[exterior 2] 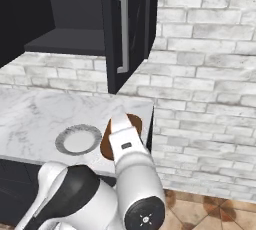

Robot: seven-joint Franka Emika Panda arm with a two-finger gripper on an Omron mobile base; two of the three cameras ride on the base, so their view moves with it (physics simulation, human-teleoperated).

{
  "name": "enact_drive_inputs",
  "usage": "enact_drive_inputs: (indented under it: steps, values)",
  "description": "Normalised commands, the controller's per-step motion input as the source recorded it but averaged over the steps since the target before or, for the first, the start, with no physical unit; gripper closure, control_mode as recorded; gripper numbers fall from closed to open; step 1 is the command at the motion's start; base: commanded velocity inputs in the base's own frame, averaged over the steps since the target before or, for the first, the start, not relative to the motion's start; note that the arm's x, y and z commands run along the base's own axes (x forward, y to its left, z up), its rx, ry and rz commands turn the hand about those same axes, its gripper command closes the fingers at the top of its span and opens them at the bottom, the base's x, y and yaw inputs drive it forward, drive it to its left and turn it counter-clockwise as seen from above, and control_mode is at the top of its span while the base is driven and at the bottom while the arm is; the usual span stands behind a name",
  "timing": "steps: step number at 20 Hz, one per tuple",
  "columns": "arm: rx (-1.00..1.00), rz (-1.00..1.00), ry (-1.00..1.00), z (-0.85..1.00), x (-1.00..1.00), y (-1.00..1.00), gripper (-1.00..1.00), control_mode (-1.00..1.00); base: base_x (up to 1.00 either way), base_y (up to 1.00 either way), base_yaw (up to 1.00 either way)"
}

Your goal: Pick the chicken drumstick from the plate and place it on the cutting board. Then pick the condiment bottle from the cabinet and place it next to the cutting board.

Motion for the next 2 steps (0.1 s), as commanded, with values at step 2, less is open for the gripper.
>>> enact_drive_inputs:
  steps: [2]
  values:
    - [-0.35, -0.02, -0.29, 0.8, -0.49, 0.0, -1.0, -1.0, 0.0, 0.0, 0.0]
